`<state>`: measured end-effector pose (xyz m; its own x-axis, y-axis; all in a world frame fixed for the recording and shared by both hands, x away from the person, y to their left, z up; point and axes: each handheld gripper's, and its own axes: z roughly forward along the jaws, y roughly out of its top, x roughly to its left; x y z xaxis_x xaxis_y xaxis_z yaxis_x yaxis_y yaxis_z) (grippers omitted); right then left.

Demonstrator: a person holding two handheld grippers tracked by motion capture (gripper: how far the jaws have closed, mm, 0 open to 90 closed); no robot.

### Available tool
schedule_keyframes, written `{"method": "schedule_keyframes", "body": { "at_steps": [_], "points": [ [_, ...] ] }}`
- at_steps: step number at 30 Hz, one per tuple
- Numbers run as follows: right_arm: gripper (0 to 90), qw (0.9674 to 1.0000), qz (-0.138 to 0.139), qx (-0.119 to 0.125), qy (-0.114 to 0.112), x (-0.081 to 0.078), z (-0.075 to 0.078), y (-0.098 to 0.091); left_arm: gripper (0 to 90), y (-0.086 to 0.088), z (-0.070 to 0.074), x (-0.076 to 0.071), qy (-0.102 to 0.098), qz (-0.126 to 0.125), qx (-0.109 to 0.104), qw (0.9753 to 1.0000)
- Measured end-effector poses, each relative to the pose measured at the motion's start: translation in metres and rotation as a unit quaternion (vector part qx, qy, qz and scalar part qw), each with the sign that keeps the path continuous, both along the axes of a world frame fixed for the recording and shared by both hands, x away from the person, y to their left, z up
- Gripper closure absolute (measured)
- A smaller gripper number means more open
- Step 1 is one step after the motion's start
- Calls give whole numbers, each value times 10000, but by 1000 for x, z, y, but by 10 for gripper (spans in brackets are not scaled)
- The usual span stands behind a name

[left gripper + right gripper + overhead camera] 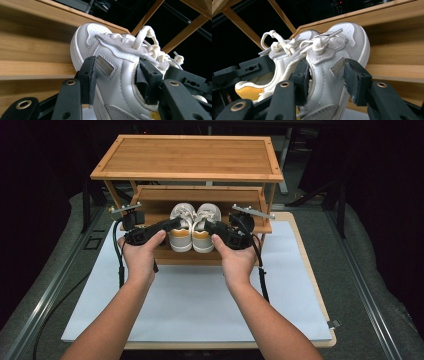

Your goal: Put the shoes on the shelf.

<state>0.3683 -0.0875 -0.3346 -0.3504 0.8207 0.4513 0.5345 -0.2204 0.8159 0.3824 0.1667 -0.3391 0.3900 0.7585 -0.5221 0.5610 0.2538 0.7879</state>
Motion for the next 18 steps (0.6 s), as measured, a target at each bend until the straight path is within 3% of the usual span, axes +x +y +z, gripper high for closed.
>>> {"method": "schedule_keyframes", "body": {
  "at_steps": [9,12,18],
  "points": [
    [564,9999,-36,1,154,23,-4,-2,539,-2,-4,24,130,-4,56,9999],
    [564,9998,-22,53,197,30,-6,-3,539,-1,-7,31,160,13,-61,9999],
    [564,9998,-70,-27,195,39,-5,-1,538,0,-10,42,175,-70,-59,9998]
  ]
}}
